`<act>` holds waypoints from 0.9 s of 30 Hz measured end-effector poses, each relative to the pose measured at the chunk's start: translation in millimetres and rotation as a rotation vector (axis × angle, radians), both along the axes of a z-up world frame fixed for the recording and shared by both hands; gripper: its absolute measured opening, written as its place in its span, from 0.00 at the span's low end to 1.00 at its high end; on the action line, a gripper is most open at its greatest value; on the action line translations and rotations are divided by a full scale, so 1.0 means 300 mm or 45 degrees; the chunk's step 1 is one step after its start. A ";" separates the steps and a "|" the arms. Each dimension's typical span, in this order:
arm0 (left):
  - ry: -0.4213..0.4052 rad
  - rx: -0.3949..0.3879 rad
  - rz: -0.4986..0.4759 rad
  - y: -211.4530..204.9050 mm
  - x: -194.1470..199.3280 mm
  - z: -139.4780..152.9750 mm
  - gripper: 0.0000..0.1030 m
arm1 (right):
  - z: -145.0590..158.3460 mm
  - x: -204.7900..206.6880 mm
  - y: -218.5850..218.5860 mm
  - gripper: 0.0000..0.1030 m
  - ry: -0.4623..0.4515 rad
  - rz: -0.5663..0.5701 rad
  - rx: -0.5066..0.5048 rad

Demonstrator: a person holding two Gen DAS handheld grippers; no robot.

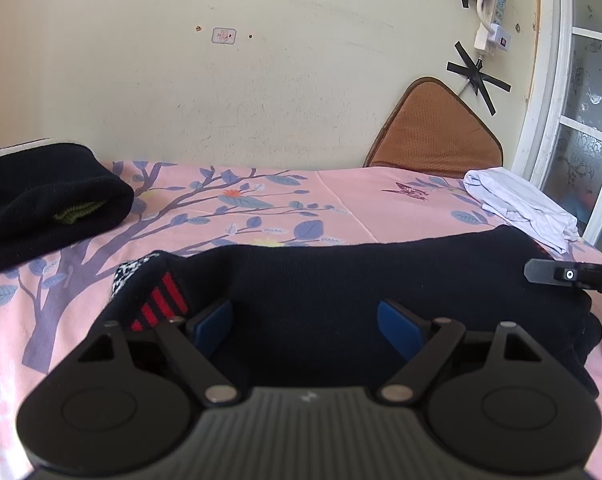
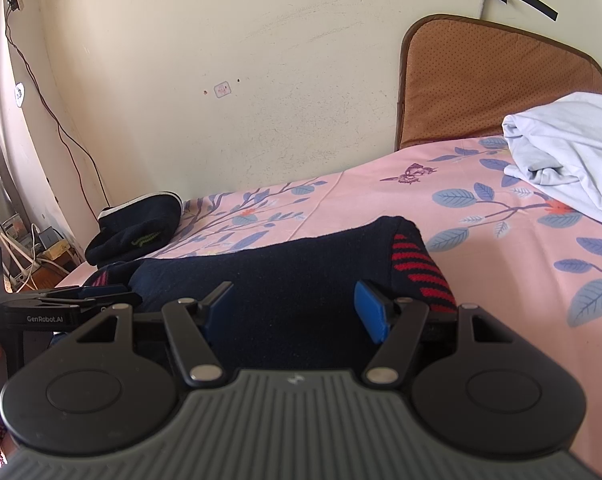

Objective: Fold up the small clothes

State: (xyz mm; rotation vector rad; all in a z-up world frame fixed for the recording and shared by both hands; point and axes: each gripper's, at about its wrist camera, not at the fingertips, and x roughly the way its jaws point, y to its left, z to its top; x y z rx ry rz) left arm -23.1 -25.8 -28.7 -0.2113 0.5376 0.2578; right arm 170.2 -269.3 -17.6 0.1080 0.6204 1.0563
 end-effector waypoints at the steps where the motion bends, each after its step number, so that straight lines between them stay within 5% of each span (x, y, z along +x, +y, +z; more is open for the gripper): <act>1: 0.000 0.000 -0.001 0.000 0.000 0.000 0.81 | 0.000 0.000 0.000 0.66 0.000 0.000 0.000; 27: -0.004 -0.001 -0.019 -0.008 -0.003 0.008 0.90 | -0.001 0.000 0.001 0.67 -0.002 0.000 -0.003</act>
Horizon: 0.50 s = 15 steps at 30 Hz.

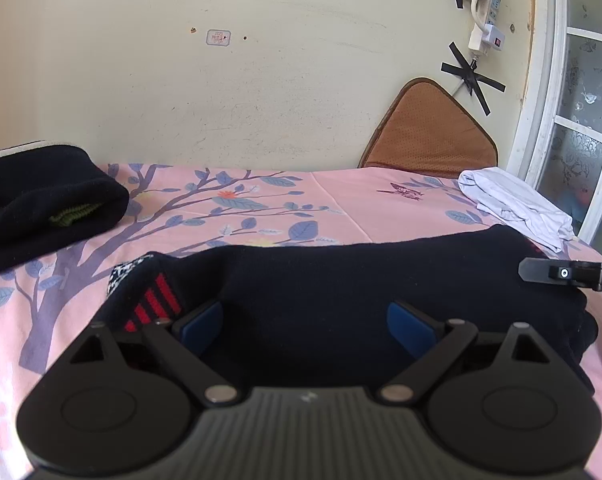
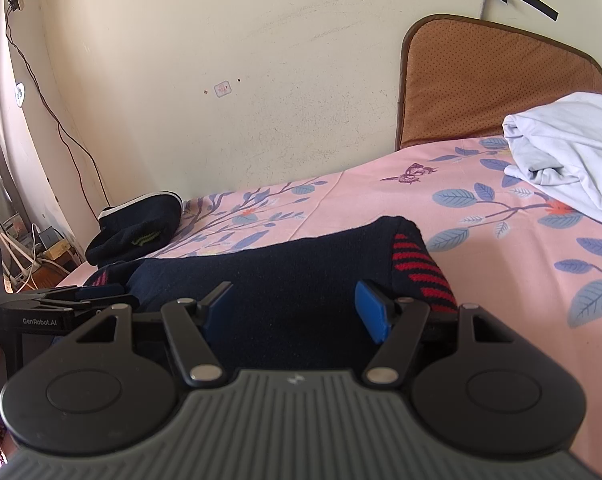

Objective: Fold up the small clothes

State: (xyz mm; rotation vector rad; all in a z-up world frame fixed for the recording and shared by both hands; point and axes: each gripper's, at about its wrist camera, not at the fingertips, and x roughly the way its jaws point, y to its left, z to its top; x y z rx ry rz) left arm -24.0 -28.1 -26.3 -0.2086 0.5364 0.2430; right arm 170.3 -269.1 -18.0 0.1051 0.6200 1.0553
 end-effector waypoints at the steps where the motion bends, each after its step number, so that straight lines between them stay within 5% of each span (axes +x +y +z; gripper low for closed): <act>1: 0.000 -0.001 0.000 0.000 0.000 0.000 0.90 | 0.000 0.000 -0.001 0.67 0.000 0.000 0.001; 8: -0.019 -0.007 0.001 0.001 -0.008 0.003 0.90 | 0.046 0.000 -0.152 0.73 0.121 -0.148 0.215; 12: -0.096 -0.078 -0.028 0.026 -0.036 0.013 0.86 | 0.042 0.009 -0.246 0.75 0.169 -0.305 0.143; 13: -0.119 -0.120 -0.039 0.038 -0.043 0.017 0.84 | 0.037 0.009 -0.258 0.76 0.180 -0.317 0.118; 15: -0.131 -0.238 -0.072 0.064 -0.043 0.019 0.63 | 0.023 0.007 -0.261 0.76 0.213 -0.314 0.052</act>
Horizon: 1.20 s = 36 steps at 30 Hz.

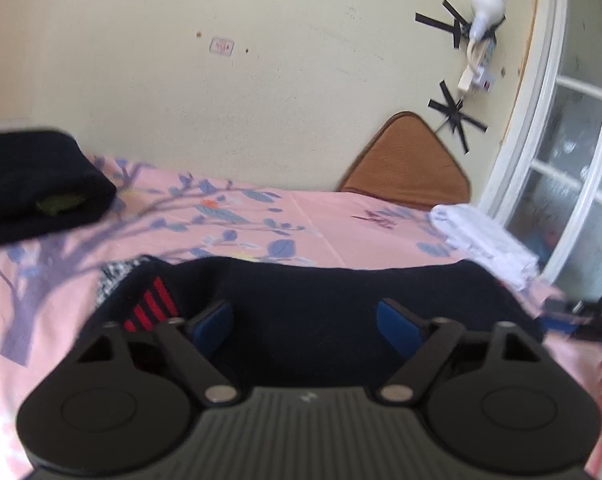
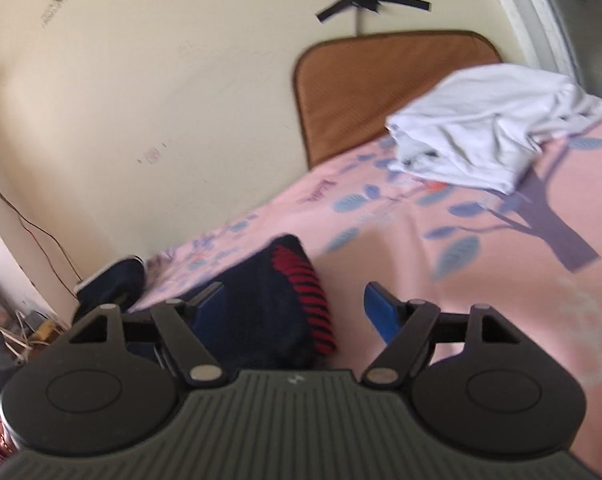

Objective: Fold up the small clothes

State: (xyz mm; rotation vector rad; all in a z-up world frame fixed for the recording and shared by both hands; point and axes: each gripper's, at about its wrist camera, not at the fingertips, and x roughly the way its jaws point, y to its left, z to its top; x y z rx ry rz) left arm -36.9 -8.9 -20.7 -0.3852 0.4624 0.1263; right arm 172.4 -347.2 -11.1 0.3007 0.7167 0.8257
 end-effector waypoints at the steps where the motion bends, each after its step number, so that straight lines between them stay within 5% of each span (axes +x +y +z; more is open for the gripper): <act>1: 0.005 -0.073 -0.027 0.008 0.007 -0.001 0.58 | -0.005 -0.002 0.009 0.76 0.017 0.014 -0.029; 5: -0.003 -0.145 -0.129 -0.021 0.020 0.023 0.24 | -0.025 -0.016 0.081 0.69 0.075 0.099 -0.093; 8: 0.043 -0.188 -0.190 -0.066 0.060 0.024 0.17 | -0.028 -0.042 0.147 0.64 0.035 0.138 -0.131; 10: 0.132 -0.165 -0.179 -0.099 0.106 -0.002 0.12 | -0.024 -0.045 0.179 0.34 0.023 0.144 -0.178; 12: 0.143 -0.139 -0.155 -0.111 0.120 -0.019 0.06 | 0.009 -0.034 0.176 0.25 0.062 0.144 -0.117; 16: 0.142 -0.177 -0.147 -0.099 0.114 -0.026 0.06 | 0.171 -0.085 0.225 0.22 -0.097 0.261 -0.030; 21: 0.040 -0.187 -0.090 -0.063 -0.014 0.022 0.09 | 0.305 -0.227 0.487 0.21 -0.313 0.594 -0.054; 26: -0.119 -0.227 0.193 0.086 -0.340 0.104 0.11 | 0.250 -0.375 0.791 0.19 -0.431 0.887 -0.183; 29: -0.158 -0.246 0.331 0.159 -0.467 0.136 0.13 | 0.147 -0.432 0.956 0.18 -0.407 1.007 -0.285; 32: -0.188 -0.245 0.346 0.177 -0.499 0.148 0.30 | 0.074 -0.499 1.020 0.18 -0.475 1.065 -0.343; 36: -0.173 -0.237 0.288 0.180 -0.426 0.140 0.44 | 0.133 -0.503 0.938 0.32 -0.501 1.140 -0.308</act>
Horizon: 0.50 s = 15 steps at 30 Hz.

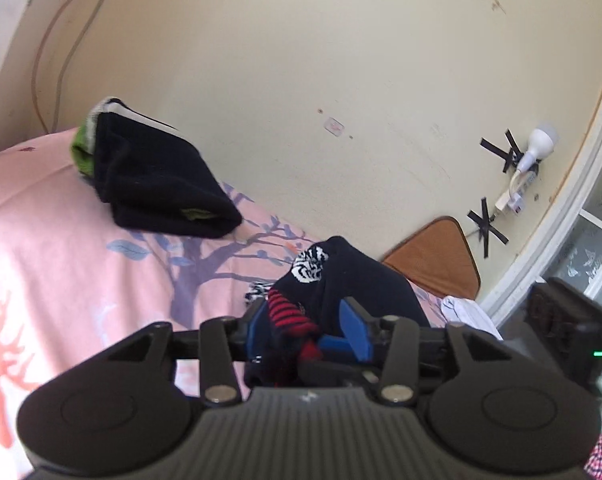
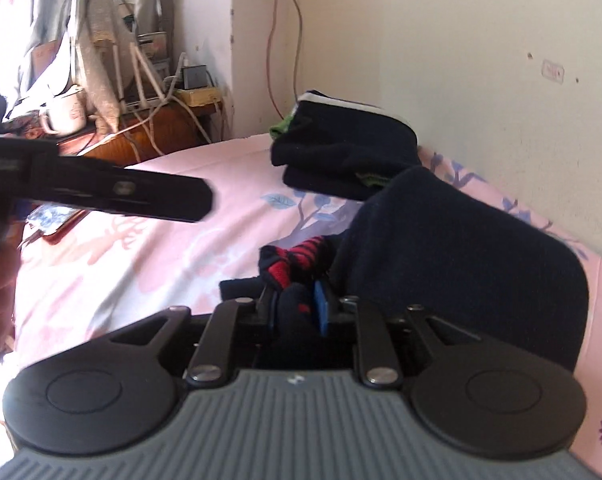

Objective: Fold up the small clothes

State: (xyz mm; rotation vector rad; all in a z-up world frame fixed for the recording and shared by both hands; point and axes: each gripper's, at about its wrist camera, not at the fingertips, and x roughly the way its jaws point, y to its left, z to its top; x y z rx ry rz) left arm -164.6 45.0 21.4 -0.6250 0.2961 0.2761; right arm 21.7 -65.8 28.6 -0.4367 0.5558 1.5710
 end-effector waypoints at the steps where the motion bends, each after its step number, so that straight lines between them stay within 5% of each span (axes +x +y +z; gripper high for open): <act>1: -0.005 0.001 -0.021 -0.005 0.021 -0.004 0.46 | 0.021 0.020 -0.034 0.35 0.053 0.024 0.010; 7: -0.017 0.069 -0.122 -0.079 0.147 -0.002 0.58 | 0.159 0.149 -0.238 0.35 0.133 -0.121 0.218; 10: 0.071 0.125 -0.129 -0.116 0.201 -0.010 0.57 | 0.168 0.224 -0.239 0.35 0.090 -0.275 0.242; 13: 0.204 0.174 -0.088 -0.136 0.223 -0.042 0.41 | 0.119 0.297 -0.187 0.34 0.133 -0.358 0.216; 14: 0.244 0.176 -0.086 -0.138 0.223 -0.058 0.19 | 0.099 0.313 -0.161 0.34 0.145 -0.375 0.201; 15: 0.280 0.172 -0.076 -0.139 0.218 -0.075 0.10 | 0.072 0.331 -0.140 0.34 0.166 -0.390 0.173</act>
